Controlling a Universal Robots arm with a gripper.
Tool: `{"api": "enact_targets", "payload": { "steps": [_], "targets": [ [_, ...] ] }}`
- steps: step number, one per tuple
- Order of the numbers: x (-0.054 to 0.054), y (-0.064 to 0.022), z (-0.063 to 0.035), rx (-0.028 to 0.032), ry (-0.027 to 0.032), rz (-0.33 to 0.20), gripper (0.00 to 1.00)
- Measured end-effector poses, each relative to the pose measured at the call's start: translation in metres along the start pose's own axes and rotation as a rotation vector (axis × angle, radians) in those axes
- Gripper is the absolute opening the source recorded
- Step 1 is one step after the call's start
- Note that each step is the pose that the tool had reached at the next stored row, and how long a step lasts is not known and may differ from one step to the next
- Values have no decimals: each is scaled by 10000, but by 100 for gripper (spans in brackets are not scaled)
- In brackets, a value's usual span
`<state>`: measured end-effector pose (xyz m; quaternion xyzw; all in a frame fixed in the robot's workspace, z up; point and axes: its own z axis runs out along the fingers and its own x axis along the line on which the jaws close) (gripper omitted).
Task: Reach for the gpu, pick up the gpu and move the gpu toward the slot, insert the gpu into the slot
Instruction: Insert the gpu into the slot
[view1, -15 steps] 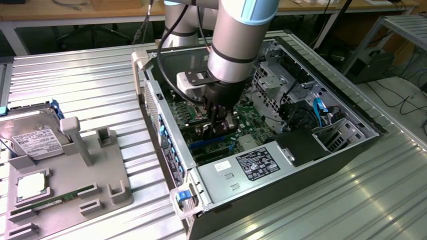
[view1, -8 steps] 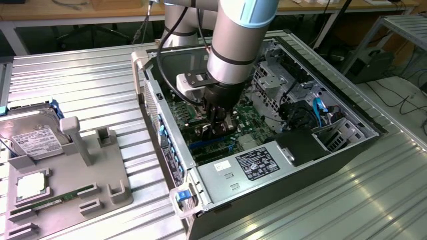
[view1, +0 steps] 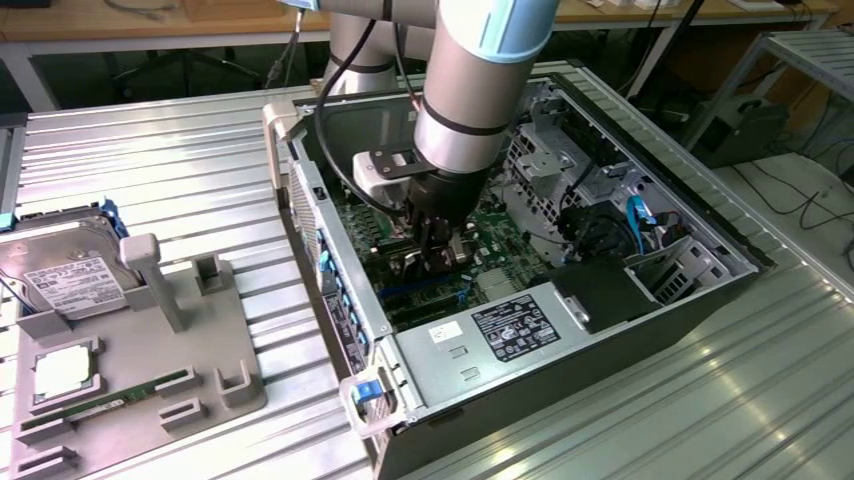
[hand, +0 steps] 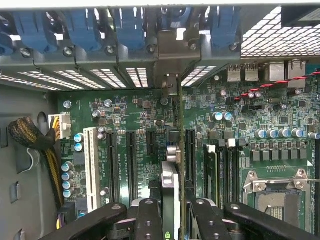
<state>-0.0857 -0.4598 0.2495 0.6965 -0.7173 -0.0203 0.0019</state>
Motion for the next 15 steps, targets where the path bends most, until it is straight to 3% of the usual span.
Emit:
{"api": "enact_targets", "payload": {
  "steps": [11, 15],
  "targets": [
    [-2, 0, -2, -12, -20, 1, 27],
    [-1, 1, -21, -19, -3, 1, 27]
  ]
}}
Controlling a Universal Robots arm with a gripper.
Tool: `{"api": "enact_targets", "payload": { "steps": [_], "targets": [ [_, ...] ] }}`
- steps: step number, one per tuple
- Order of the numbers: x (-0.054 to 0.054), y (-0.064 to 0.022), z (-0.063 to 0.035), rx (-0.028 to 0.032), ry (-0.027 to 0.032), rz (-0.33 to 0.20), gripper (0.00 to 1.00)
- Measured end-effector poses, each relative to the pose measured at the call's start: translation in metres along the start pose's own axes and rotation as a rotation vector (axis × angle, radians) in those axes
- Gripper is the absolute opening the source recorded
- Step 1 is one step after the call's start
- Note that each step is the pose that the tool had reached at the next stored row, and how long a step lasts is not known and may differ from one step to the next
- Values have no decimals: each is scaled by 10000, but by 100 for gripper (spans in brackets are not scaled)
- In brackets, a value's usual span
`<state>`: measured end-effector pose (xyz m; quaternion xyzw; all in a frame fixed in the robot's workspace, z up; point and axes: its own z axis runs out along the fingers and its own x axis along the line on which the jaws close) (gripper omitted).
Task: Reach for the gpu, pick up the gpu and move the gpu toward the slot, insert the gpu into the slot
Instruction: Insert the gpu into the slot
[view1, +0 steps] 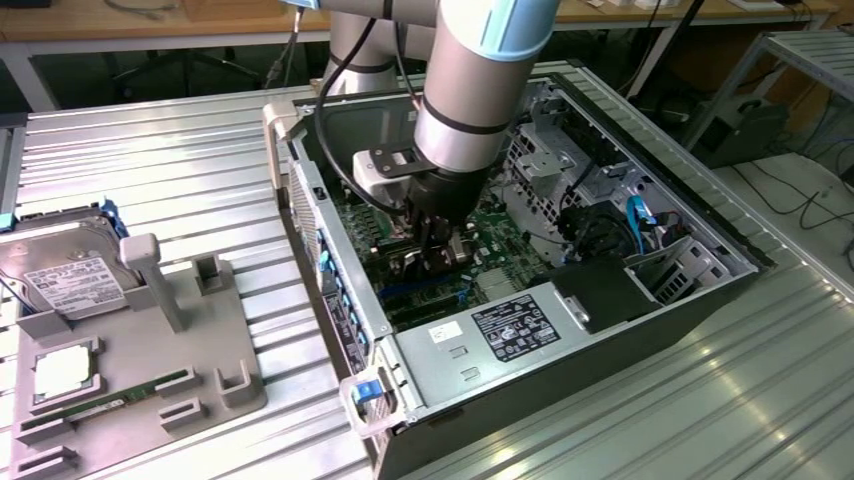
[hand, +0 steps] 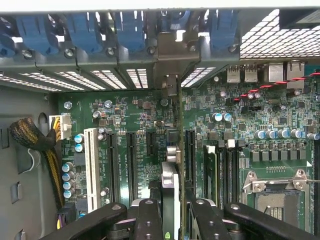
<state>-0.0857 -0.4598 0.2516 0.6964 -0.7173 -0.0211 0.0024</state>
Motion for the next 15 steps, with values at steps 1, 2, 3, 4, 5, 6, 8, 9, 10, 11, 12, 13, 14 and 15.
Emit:
{"api": "enact_targets", "payload": {
  "steps": [1, 2, 3, 4, 5, 6, 8, 9, 10, 11, 12, 13, 14, 15],
  "targets": [
    [0, 0, 0, 0, 0, -1, 27],
    [0, 0, 0, 0, 0, -1, 27],
    [0, 0, 0, 0, 0, 0, 27],
    [0, 0, 0, 0, 0, 0, 27],
    [3, 0, 0, 0, 0, -1, 27],
    [9, -1, 0, 0, -2, -2, 27],
    [14, -1, 0, 1, -2, -1, 27],
    [14, -1, 0, 1, -2, 0, 27],
    [14, -1, 0, 0, -1, -1, 27],
    [14, -1, 0, 0, 0, -1, 27],
    [15, -1, 0, 0, 0, 0, 27],
    [15, -1, 0, 0, 2, 0, 27],
    [15, -1, 4, 0, 1, -1, 27],
    [15, -1, 8, 0, 1, -1, 27]
  ]
}}
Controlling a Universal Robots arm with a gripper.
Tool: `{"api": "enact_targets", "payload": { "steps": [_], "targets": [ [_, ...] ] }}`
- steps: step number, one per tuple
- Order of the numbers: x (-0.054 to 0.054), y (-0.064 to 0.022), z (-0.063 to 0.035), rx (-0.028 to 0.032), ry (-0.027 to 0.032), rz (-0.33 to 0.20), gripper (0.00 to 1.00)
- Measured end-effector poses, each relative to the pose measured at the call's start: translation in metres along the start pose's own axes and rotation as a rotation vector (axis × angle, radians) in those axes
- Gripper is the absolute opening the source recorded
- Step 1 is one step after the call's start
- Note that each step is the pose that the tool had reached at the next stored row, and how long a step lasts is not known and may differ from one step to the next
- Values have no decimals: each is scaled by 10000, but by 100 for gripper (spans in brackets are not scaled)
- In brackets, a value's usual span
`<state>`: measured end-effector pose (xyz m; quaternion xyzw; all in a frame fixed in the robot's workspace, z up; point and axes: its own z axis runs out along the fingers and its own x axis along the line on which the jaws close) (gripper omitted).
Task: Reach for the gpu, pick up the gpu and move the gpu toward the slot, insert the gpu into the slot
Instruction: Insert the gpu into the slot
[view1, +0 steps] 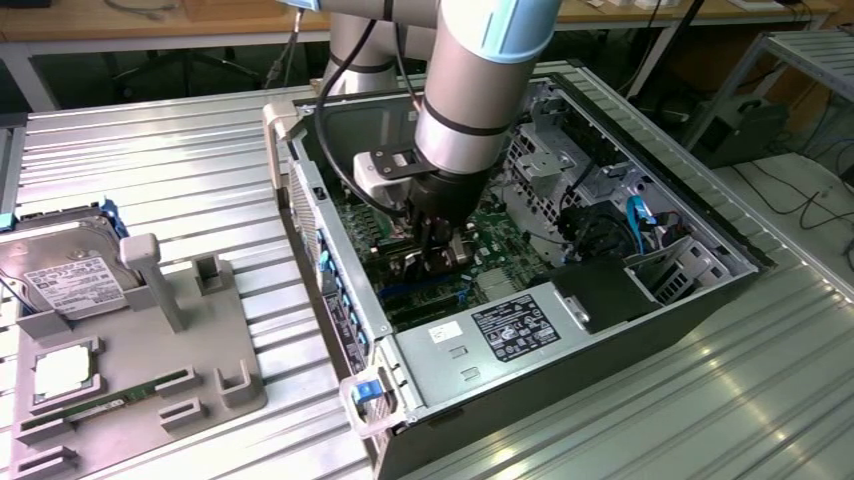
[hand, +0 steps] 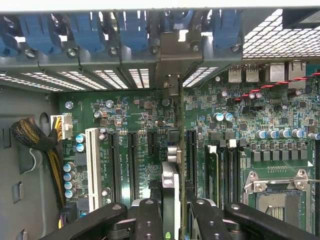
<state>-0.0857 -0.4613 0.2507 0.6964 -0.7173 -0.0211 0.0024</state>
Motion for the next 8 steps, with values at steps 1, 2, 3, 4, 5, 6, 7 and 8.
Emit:
{"api": "enact_targets", "payload": {
  "steps": [1, 2, 3, 4, 5, 6, 7, 8],
  "targets": [
    [0, 0, 4, 0, 0, 1, 27],
    [0, 0, 10, 0, -1, 0, 27],
    [0, 0, 15, -2, 3, 0, 27],
    [1, 0, 19, -3, 4, 0, 27],
    [1, -1, 26, -3, 2, 0, 27],
    [1, -1, 34, -2, -2, 0, 27],
    [1, -1, 39, -3, 1, 1, 27],
    [1, -1, 41, -4, 2, 1, 27]
  ]
}}
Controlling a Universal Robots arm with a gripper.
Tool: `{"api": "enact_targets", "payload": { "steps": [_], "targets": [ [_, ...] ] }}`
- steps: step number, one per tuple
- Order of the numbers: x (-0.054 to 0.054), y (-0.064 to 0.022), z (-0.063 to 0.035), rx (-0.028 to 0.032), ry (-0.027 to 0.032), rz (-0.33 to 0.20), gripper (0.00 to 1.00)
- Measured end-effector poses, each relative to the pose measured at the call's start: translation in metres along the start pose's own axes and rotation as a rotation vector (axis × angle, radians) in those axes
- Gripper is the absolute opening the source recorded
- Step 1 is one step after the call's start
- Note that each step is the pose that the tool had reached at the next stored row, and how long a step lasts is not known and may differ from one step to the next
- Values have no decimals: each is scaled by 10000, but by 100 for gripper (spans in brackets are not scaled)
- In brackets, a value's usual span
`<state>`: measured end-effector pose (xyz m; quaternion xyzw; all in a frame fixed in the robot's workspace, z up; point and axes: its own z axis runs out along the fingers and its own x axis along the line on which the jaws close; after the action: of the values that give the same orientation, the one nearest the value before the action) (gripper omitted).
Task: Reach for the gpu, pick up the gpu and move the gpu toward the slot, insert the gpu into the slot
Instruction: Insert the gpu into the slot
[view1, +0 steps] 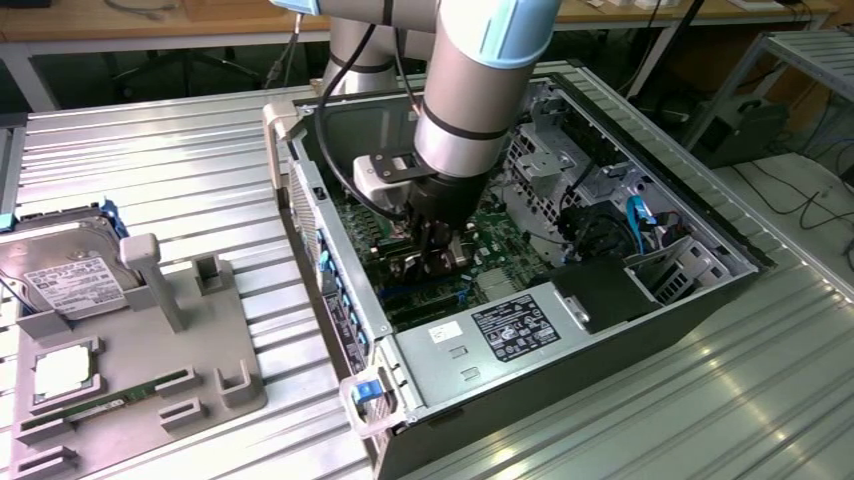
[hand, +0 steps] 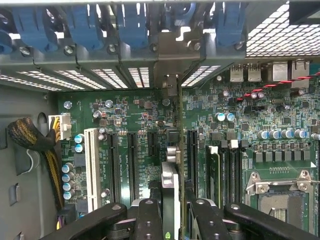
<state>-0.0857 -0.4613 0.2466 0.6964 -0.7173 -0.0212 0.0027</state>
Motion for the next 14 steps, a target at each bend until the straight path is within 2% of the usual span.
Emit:
{"api": "enact_targets", "payload": {
  "steps": [10, 14],
  "targets": [
    [0, 2, 7, 2, -3, -2, 27],
    [0, 4, 68, -1, -1, -1, 27]
  ]
}}
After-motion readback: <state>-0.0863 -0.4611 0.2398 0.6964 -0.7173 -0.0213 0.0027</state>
